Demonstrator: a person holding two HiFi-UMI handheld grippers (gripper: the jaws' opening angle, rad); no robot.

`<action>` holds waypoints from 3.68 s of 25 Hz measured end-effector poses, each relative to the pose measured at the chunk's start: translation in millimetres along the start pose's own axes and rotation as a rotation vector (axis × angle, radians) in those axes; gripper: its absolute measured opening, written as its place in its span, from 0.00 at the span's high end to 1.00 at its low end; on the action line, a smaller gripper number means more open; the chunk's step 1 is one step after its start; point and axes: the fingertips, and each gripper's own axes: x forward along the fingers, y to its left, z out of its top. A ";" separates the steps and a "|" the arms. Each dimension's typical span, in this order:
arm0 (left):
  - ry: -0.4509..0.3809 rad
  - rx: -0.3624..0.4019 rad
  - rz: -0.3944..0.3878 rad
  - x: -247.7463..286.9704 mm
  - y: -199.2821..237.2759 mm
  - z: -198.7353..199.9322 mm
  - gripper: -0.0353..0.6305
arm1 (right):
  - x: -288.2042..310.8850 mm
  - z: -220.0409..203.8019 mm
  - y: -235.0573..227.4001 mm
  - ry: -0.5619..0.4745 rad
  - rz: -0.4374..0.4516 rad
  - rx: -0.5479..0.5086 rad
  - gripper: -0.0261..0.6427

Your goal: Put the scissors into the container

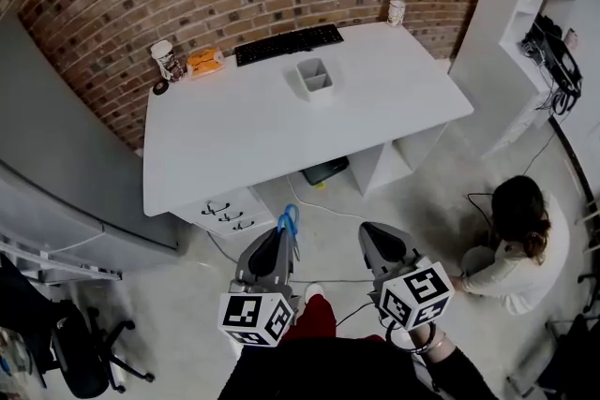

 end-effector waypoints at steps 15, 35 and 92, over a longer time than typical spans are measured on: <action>0.002 -0.013 -0.037 48.5 60.3 21.5 0.91 | 80.6 24.0 4.6 0.020 -0.018 0.000 0.95; -0.024 -0.031 -0.043 65.0 94.4 39.7 0.91 | 118.1 33.0 3.1 0.026 -0.036 -0.008 0.95; 0.047 -0.039 0.014 369.9 103.4 67.6 0.91 | 295.6 74.5 -225.3 0.120 0.040 0.077 0.95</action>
